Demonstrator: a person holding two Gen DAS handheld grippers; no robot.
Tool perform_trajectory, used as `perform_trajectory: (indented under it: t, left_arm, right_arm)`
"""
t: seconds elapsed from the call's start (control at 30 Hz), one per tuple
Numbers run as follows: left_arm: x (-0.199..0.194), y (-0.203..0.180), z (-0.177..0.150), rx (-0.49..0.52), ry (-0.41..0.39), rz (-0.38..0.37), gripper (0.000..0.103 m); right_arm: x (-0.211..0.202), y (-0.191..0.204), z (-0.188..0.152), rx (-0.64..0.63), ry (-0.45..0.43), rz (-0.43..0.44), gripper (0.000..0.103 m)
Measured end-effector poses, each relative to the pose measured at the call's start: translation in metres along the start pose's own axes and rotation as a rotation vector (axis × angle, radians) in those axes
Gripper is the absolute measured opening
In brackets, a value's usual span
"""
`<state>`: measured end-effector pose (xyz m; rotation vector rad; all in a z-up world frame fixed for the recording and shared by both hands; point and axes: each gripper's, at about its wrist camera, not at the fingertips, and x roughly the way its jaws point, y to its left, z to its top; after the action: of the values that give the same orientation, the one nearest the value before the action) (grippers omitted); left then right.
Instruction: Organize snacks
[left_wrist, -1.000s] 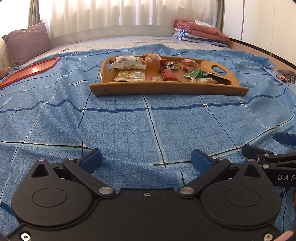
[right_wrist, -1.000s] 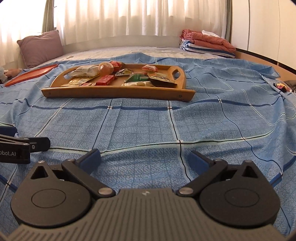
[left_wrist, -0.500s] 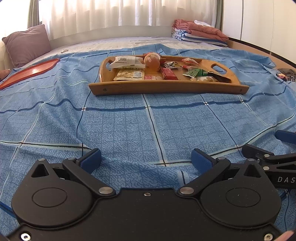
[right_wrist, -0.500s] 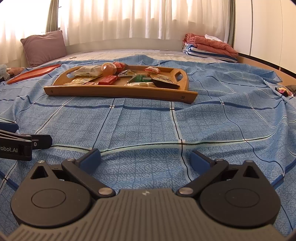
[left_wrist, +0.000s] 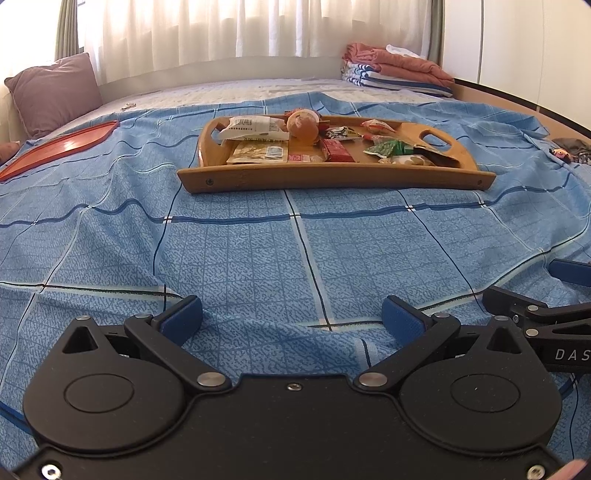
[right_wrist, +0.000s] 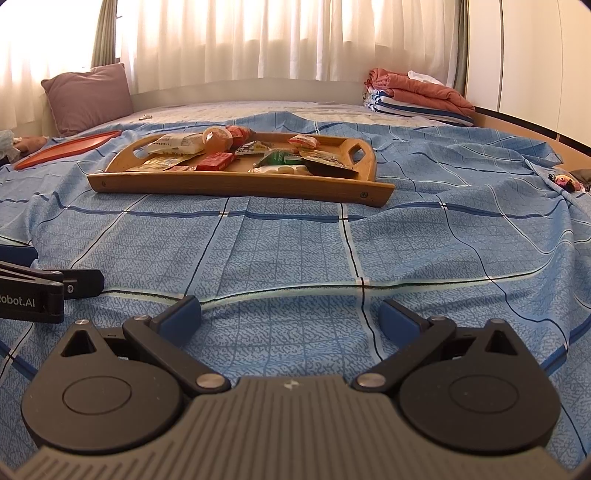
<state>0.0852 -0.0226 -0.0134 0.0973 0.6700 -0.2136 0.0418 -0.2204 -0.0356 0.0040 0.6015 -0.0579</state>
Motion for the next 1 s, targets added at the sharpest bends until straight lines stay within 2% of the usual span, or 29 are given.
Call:
perform_trajectory:
  t: [1.0]
  left_arm:
    - [-0.001, -0.002, -0.0008, 0.0, -0.012, 0.007, 0.103]
  right_arm:
    - [-0.0004, -0.0004, -0.0005, 0.001, -0.002, 0.001, 0.103]
